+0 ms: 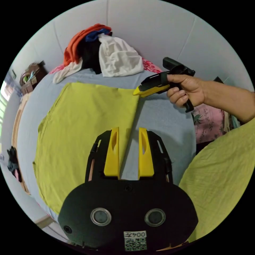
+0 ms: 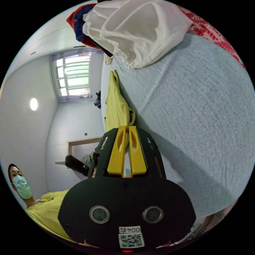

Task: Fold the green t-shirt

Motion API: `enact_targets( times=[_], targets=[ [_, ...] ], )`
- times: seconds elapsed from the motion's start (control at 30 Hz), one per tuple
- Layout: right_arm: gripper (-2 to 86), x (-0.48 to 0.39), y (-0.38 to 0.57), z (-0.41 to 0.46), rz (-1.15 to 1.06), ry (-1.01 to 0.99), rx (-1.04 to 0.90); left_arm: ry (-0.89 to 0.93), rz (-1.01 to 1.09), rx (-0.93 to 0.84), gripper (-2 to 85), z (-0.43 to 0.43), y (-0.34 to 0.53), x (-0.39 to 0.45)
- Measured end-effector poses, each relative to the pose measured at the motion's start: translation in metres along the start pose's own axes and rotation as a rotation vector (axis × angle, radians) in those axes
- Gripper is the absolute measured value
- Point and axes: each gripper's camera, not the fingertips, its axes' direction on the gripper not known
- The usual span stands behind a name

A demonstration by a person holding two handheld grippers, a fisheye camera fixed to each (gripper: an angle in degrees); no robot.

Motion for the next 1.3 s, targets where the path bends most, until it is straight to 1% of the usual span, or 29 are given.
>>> enact_targets(
  times=[0.03,0.13,0.2,0.27,0.33,0.43,0.57,0.67,0.8,0.9,1.0,1.03,1.07,1.1,1.23,1.3],
  targets=[
    [2.3,-0.006,-0.001,0.001,-0.017,-0.017,0.003,-0.018,0.013,0.001,11.1,0.006,-0.008,0.007],
    [2.0,-0.018,-0.006,0.009,-0.055,-0.039,-0.015,-0.147,0.054,-0.017,11.4,0.033,-0.043,0.037],
    [2.3,-0.022,-0.011,0.016,-0.071,-0.062,-0.038,-0.220,0.075,-0.041,8.5,0.052,-0.063,0.052],
    [3.7,-0.028,-0.021,0.026,-0.110,-0.024,-0.079,-0.276,0.040,-0.046,4.6,0.057,-0.071,0.053],
    [5.9,-0.031,-0.032,0.024,-0.136,0.014,-0.067,-0.253,-0.002,-0.025,2.8,0.049,-0.074,0.049],
    [10.4,-0.028,-0.065,0.033,-0.137,-0.004,-0.098,-0.192,-0.097,0.032,1.6,0.023,-0.070,0.037],
    [19.9,-0.027,-0.127,0.092,-0.116,0.006,-0.241,-0.166,-0.199,0.106,1.1,-0.016,-0.057,0.020],
    [21.7,-0.030,-0.172,0.145,-0.115,0.003,-0.311,-0.154,-0.244,0.133,1.0,-0.044,-0.054,0.008],
    [17.2,-0.037,-0.217,0.199,-0.130,0.042,-0.315,-0.132,-0.304,0.153,0.9,-0.086,-0.051,-0.012],
    [11.9,-0.038,-0.238,0.233,-0.121,0.056,-0.272,-0.106,-0.354,0.173,0.8,-0.123,-0.044,-0.030],
    [6.4,-0.041,-0.239,0.257,-0.103,-0.008,-0.208,-0.060,-0.428,0.203,0.7,-0.167,-0.030,-0.056],
    [4.9,-0.046,-0.236,0.266,-0.088,-0.073,-0.190,-0.051,-0.447,0.211,0.7,-0.177,-0.026,-0.063],
    [4.0,-0.059,-0.230,0.275,-0.105,-0.125,-0.167,-0.029,-0.492,0.235,0.6,-0.199,-0.014,-0.076],
    [3.8,-0.069,-0.226,0.280,-0.124,-0.134,-0.159,0.009,-0.550,0.275,0.6,-0.225,0.001,-0.092],
    [2.6,-0.164,-0.194,0.342,-0.290,-0.094,-0.177,0.123,-0.735,0.409,0.5,-0.306,0.068,-0.144],
    [2.4,-0.207,-0.172,0.377,-0.367,-0.067,-0.190,0.215,-0.870,0.523,0.5,-0.360,0.132,-0.181]
  ],
)
